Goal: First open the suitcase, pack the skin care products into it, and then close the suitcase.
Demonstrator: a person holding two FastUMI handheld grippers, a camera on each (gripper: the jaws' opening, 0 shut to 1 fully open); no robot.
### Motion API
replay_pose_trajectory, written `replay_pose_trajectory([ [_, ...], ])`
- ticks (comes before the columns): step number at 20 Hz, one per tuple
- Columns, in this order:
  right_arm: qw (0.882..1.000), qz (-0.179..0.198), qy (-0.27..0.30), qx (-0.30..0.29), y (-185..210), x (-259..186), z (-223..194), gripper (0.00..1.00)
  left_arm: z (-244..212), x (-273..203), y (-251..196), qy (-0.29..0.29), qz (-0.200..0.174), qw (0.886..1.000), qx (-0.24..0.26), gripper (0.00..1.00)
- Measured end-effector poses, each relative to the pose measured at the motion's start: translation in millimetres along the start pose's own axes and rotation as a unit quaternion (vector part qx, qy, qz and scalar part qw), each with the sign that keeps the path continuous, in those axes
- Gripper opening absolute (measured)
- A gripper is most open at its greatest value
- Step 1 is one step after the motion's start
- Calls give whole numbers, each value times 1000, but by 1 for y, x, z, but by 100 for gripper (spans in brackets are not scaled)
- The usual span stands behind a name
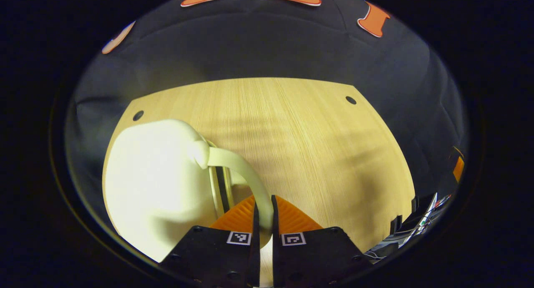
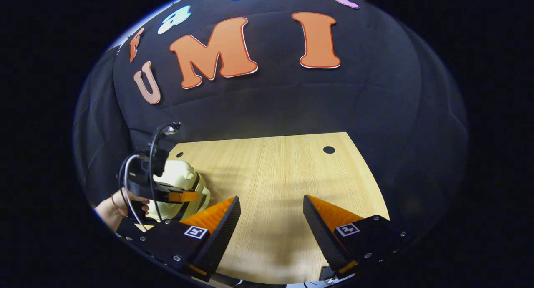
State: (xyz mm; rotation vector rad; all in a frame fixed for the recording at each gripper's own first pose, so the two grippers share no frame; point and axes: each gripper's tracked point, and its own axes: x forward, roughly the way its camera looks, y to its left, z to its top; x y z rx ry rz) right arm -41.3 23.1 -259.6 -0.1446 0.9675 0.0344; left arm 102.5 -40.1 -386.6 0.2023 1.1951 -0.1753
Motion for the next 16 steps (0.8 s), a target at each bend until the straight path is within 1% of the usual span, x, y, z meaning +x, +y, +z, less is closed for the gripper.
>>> replay_pose_trajectory([
  [2,1000,0,8,-7,-2,0,-6,96,-6,7,-6,1,12,1000,7,12],
  [4,1000,2,10,-11,-3,-2,-7,96,-1,7,-9,-2,26,999,24,12],
  [6,1000,9,8,-8,-1,-3,-5,96,3,7,-13,0,33,999,26,12],
  [9,1000,14,2,-3,1,-3,0,96,19,-2,-24,-11,53,998,34,12],
  [10,1000,16,0,-5,1,-3,0,96,26,-7,-28,-18,59,997,38,15],
  [11,1000,17,-2,-7,1,-4,0,96,33,-12,-35,-27,56,997,36,18],
  [12,1000,18,-5,-10,2,-2,1,96,39,-20,-43,-30,49,998,28,19],
  [13,1000,20,-7,-12,5,-1,3,96,26,-50,-30,-47,38,998,16,22],
  [14,1000,20,-9,-12,8,0,6,96,45,-46,-35,-64,28,998,3,26],
  [16,1000,24,-14,-9,19,5,12,96,65,-73,-44,-106,16,994,-12,30],
])
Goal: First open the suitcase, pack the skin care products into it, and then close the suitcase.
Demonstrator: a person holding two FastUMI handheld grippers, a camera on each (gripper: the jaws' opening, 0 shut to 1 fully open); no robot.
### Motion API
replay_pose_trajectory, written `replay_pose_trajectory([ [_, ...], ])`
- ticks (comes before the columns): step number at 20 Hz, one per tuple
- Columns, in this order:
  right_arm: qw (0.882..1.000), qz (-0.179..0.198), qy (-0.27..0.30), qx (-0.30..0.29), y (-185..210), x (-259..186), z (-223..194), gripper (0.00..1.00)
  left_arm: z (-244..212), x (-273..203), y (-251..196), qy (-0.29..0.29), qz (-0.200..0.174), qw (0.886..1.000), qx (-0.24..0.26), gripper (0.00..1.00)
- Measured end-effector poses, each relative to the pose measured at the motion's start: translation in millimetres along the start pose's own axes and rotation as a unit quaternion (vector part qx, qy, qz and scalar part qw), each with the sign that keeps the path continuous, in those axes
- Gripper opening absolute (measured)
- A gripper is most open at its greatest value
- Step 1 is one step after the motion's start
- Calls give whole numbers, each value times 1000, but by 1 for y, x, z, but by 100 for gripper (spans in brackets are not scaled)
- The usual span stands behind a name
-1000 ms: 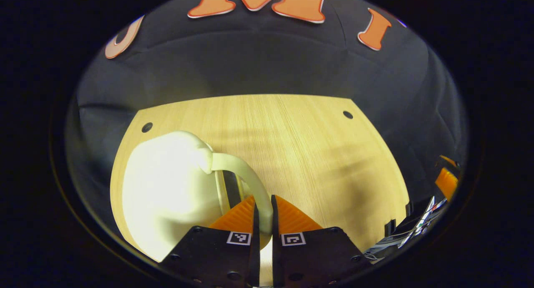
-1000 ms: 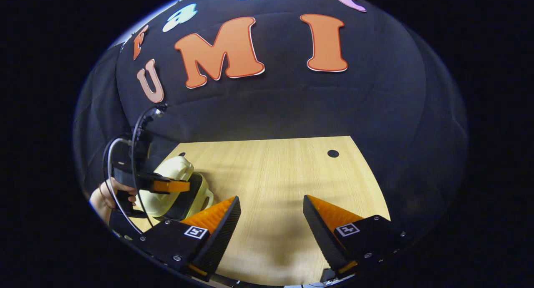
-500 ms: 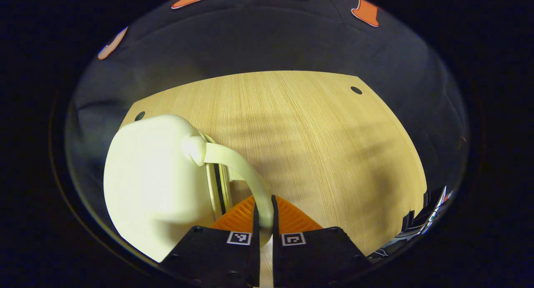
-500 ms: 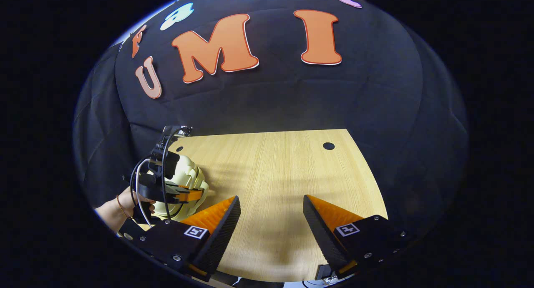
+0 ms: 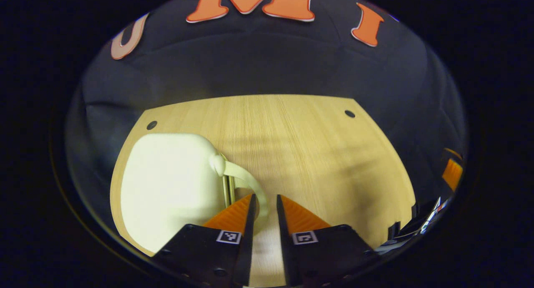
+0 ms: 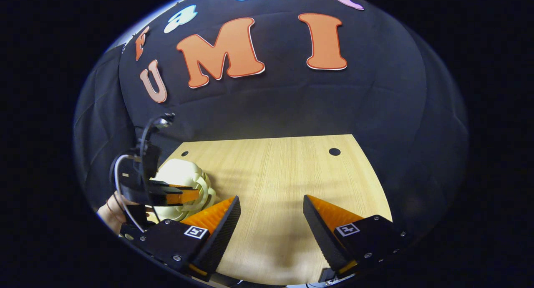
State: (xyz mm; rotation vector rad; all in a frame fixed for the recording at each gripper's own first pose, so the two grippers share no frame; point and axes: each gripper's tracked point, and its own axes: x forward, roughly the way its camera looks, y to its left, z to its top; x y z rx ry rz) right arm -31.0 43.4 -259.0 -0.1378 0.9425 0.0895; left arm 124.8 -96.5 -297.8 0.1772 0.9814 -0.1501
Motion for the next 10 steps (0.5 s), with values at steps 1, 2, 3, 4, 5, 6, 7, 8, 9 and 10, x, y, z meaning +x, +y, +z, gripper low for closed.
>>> replay_pose_trajectory([
  [1,1000,1,-4,0,3,0,2,96,13,-15,2,-24,-2,1000,-4,51],
  [2,1000,0,-10,0,6,0,4,96,26,-30,5,-51,0,999,-6,72],
  [3,1000,-2,-15,-2,7,-1,4,96,41,-45,11,-77,4,997,-8,94],
  [4,1000,-4,-23,-5,10,-2,7,96,52,-60,18,-104,9,995,-10,93],
  [5,999,-10,-30,-8,13,-4,9,96,66,-78,24,-129,14,991,-12,92],
  [6,999,-13,-38,-10,17,-5,13,96,79,-94,31,-153,19,988,-14,92],
  [7,999,-12,-49,-12,25,-7,18,96,84,-108,31,-176,22,984,-14,92],
  [8,998,-11,-62,-16,32,-9,23,96,85,-118,37,-196,25,980,-11,93],
  [9,997,-12,-73,-18,37,-9,26,96,94,-135,45,-218,26,975,-13,95],
  [10,996,-15,-84,-19,41,-11,30,96,102,-141,50,-242,23,970,-17,95],
])
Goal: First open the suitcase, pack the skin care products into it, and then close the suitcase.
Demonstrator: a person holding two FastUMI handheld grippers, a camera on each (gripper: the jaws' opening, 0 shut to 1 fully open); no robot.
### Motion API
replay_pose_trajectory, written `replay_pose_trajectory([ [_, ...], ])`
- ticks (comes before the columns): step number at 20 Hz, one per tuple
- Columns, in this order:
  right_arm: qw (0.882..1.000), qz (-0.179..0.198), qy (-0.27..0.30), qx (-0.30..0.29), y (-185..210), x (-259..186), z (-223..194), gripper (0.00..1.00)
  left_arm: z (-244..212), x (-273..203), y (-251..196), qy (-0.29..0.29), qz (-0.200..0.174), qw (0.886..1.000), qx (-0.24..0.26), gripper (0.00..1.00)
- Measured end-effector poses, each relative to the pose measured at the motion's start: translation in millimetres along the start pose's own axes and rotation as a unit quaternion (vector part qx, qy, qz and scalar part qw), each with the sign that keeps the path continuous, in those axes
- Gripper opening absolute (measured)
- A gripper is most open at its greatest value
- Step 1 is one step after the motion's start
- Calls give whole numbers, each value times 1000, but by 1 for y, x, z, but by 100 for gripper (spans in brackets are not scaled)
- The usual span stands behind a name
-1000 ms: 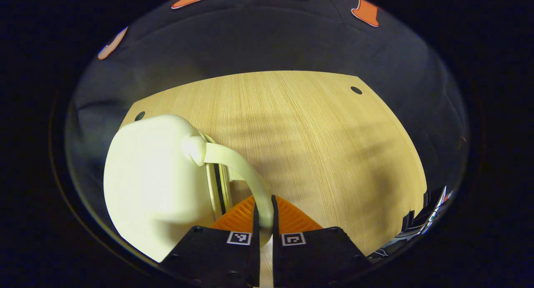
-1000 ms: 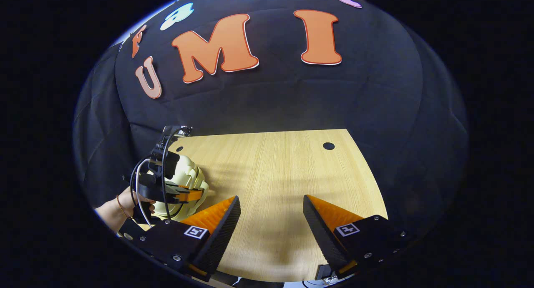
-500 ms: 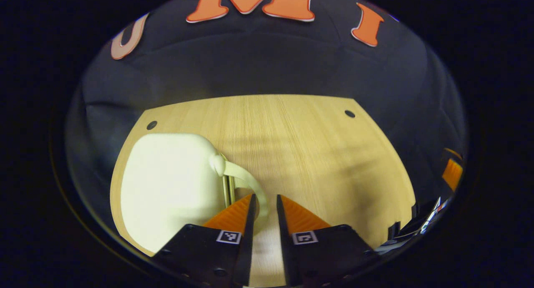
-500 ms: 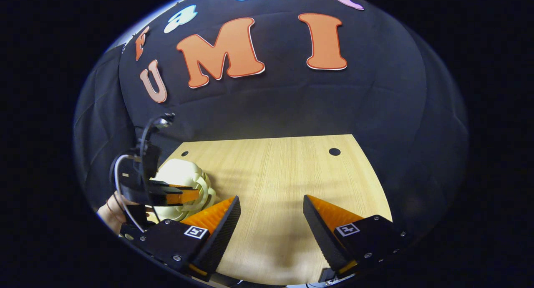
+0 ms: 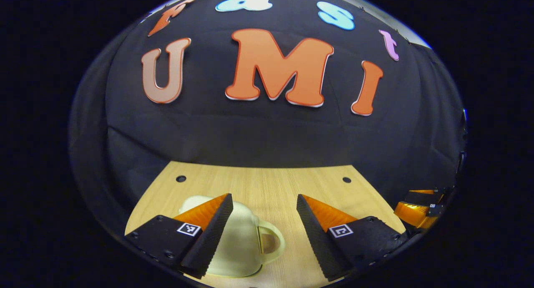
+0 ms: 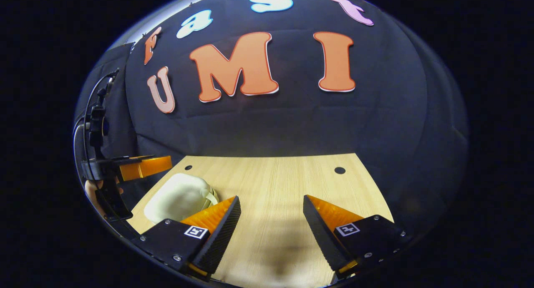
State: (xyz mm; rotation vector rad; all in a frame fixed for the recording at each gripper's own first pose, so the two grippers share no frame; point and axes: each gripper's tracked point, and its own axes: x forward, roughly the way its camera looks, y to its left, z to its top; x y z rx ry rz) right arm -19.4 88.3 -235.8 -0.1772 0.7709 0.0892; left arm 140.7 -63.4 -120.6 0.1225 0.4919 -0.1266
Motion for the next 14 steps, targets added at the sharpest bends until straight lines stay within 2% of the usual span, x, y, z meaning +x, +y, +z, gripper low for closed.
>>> replay_pose_trajectory([
  [2,1000,-2,-22,1,11,-4,6,95,26,-20,14,-41,-13,999,-12,95],
  [5,999,-18,-27,13,19,-9,3,96,32,-28,22,-52,-40,998,-16,96],
  [7,999,-32,-33,15,24,-15,-1,96,29,-31,33,-54,-40,997,-23,96],
  [10,999,-20,-42,21,39,-24,-2,96,22,-38,58,-59,-34,997,-30,96],
  [14,997,-27,-65,37,43,-36,8,96,27,-44,68,-72,-40,995,-50,96],
])
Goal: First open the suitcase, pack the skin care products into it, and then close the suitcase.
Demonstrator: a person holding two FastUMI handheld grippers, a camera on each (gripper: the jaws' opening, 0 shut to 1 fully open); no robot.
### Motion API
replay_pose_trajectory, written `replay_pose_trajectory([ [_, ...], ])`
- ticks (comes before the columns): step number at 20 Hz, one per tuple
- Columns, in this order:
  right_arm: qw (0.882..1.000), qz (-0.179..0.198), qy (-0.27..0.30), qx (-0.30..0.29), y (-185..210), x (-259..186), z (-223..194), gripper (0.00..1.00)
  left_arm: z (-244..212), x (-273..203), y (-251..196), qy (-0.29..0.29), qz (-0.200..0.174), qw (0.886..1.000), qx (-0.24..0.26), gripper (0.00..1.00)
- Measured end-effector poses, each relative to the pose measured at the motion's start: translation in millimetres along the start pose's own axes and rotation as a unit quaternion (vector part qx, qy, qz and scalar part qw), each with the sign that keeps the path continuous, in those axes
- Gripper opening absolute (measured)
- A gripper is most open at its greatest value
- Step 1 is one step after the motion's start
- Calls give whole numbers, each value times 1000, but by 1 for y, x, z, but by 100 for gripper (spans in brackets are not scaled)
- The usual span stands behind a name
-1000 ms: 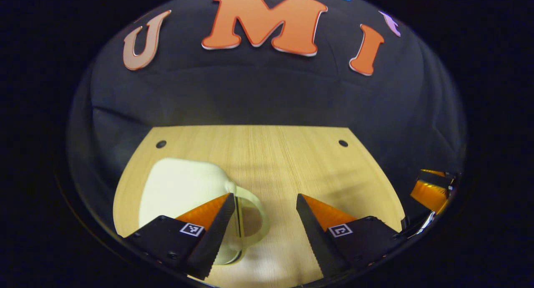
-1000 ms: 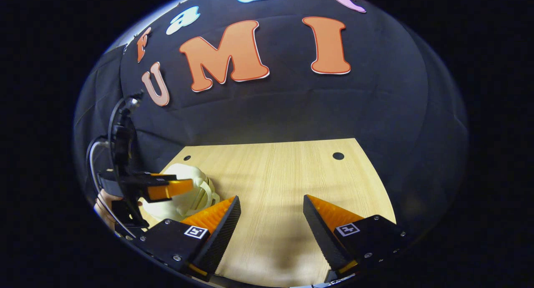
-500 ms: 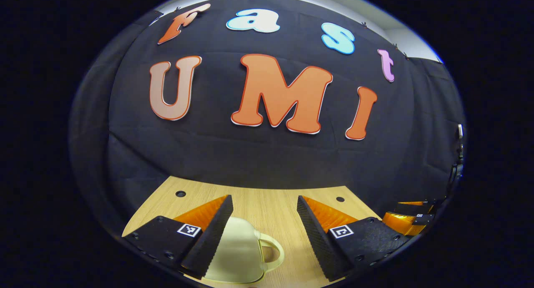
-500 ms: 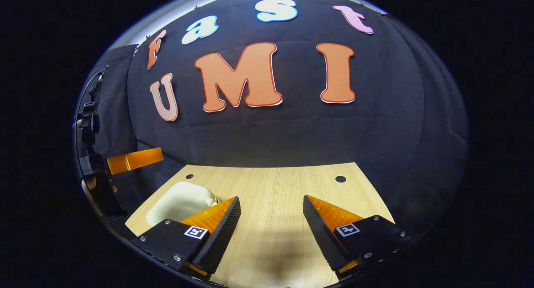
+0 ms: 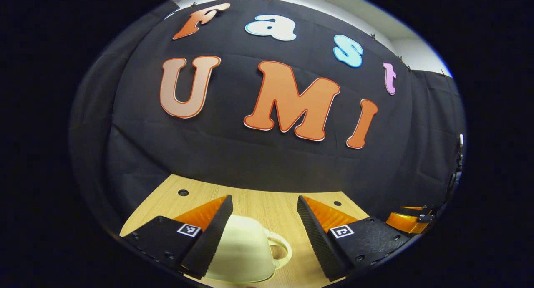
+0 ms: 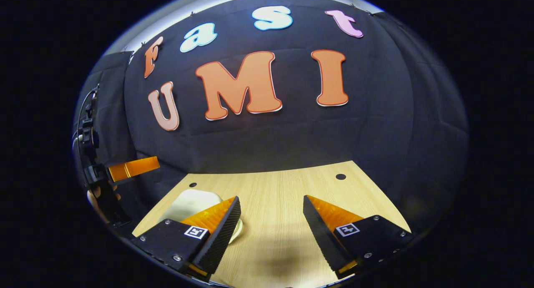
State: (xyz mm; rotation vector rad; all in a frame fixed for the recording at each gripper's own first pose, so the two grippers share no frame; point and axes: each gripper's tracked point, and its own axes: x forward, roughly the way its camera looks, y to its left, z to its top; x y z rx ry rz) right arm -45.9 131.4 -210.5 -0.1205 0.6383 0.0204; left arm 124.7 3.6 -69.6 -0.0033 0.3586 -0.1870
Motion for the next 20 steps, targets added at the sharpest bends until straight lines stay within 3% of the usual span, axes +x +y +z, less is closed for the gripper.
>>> replay_pose_trajectory([
  [2,1000,-17,-11,-10,-6,-2,4,96,11,-4,-1,-14,-14,1000,21,96],
  [6,999,-30,-15,-27,-2,-7,4,96,21,-7,9,-26,3,996,84,96],
  [10,999,-20,-17,-32,11,-5,3,96,14,-13,3,-28,-16,997,74,96],
  [17,999,-11,-3,-31,21,1,-1,100,10,-15,13,-24,-10,996,82,96],
  [20,999,-11,-1,-34,22,3,-3,96,4,-14,15,-19,-7,997,78,96],
])
